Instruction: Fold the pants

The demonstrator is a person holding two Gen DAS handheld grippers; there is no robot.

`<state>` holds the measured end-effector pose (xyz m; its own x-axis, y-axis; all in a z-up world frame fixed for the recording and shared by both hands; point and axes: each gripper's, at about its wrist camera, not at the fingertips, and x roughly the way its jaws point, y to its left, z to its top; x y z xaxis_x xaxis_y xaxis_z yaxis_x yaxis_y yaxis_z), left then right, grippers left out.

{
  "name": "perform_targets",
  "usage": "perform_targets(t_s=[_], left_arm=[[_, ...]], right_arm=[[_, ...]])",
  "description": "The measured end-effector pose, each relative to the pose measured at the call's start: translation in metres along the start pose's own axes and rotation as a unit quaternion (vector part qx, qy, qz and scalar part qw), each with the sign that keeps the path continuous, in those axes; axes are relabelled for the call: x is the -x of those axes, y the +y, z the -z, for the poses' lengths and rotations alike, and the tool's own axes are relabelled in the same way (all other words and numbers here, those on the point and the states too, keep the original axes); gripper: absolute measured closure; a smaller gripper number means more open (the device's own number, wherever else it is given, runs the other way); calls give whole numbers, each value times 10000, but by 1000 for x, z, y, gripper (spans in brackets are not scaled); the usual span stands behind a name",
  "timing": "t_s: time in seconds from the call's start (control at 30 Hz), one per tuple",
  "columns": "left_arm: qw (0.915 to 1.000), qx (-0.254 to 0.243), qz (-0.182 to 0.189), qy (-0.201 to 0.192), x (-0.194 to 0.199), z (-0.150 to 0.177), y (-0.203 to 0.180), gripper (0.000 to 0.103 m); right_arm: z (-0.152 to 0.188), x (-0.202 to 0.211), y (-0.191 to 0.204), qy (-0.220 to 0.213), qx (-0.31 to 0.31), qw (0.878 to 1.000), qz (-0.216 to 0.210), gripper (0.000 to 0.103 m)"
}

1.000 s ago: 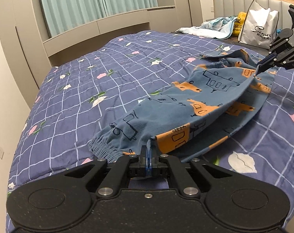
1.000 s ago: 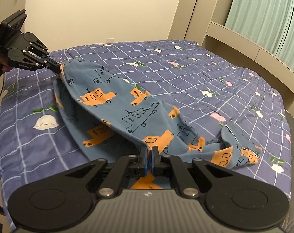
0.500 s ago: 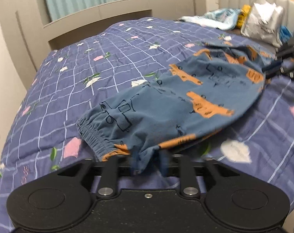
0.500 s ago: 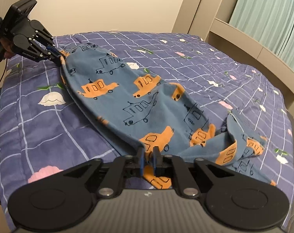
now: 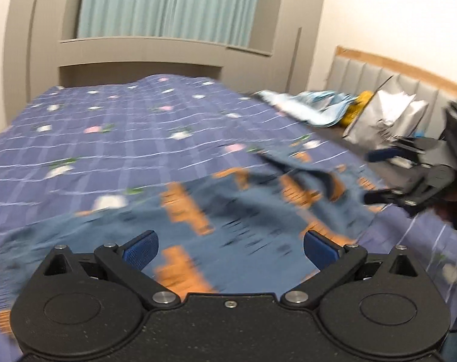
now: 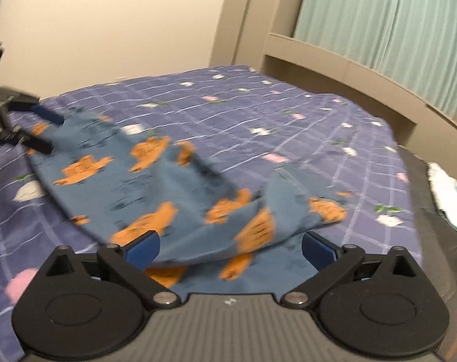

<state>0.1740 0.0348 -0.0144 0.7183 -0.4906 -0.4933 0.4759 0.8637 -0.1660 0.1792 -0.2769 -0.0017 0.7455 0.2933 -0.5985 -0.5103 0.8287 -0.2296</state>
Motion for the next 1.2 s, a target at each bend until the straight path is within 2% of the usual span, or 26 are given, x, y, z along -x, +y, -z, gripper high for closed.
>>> perform_targets(t_s=[0.1,0.23,0.3,0.4,0.57,0.63,0.67,0.73,0.77,0.83,0.87,0.9,0.93,1.0,1.07,1.1,1.13,1.17,1.2], left_arm=[[9993,-67,363,-44,-25,-5,-29,1],[9971,-464,563,-197,-50,-6,-69,1],[9964,-632,522,-222,-61,-7,-88,1],[9953,-887,269,-283,-73,-9,-115,1],[9961,-821,136,-294,-90,-14,-140,4],[9967,-768,138,-238,-94,-15,-143,14],[9969,-741,153,-204,-96,-15,-145,16],[9973,-687,210,-136,-99,-16,-146,29],[9974,-671,247,-87,-101,-17,-146,34],[9973,-666,302,19,-106,-17,-148,57],[9973,-664,322,72,-109,-17,-149,60],[9972,-659,340,124,-111,-17,-150,62],[9971,-645,359,178,-114,-17,-151,62],[9969,-655,327,276,-118,-18,-152,63],[9966,-667,277,396,-124,-17,-154,69],[9964,-668,264,460,-127,-17,-154,81],[9960,-665,237,545,-130,-18,-154,98],[9958,-641,200,628,-132,-18,-153,103],[9958,-599,175,664,-133,-19,-153,103]], right_arm=[[-17,-14,-25,96,45,9999,26,0],[-49,-46,-57,343,-138,9992,-182,0],[-64,-66,-66,437,-211,9985,-254,1],[-82,-96,-71,570,-276,9974,-354,3],[-88,-138,-59,875,-50,9959,-205,11],[-87,-151,-54,1031,43,9946,-118,18],[-87,-156,-53,1094,63,9939,-93,23],[-85,-164,-52,1211,37,9926,-100,28],[-84,-167,-52,1249,12,9921,-136,33],[-83,-170,-52,1326,0,9911,-133,52],[-83,-172,-52,1363,2,9906,-116,64],[-83,-173,-53,1397,-7,9901,-112,70],[-83,-174,-54,1414,-28,9899,-119,73],[-82,-173,-58,1408,-100,9899,-157,84],[-82,-171,-61,1371,-156,9903,-154,94],[-82,-169,-63,1339,-183,9907,-169,99],[-82,-167,-65,1293,-218,9912,-179,99],[-82,-165,-68,1250,-253,9917,-179,100],[-81,-162,-70,1188,-293,9923,-173,100]])
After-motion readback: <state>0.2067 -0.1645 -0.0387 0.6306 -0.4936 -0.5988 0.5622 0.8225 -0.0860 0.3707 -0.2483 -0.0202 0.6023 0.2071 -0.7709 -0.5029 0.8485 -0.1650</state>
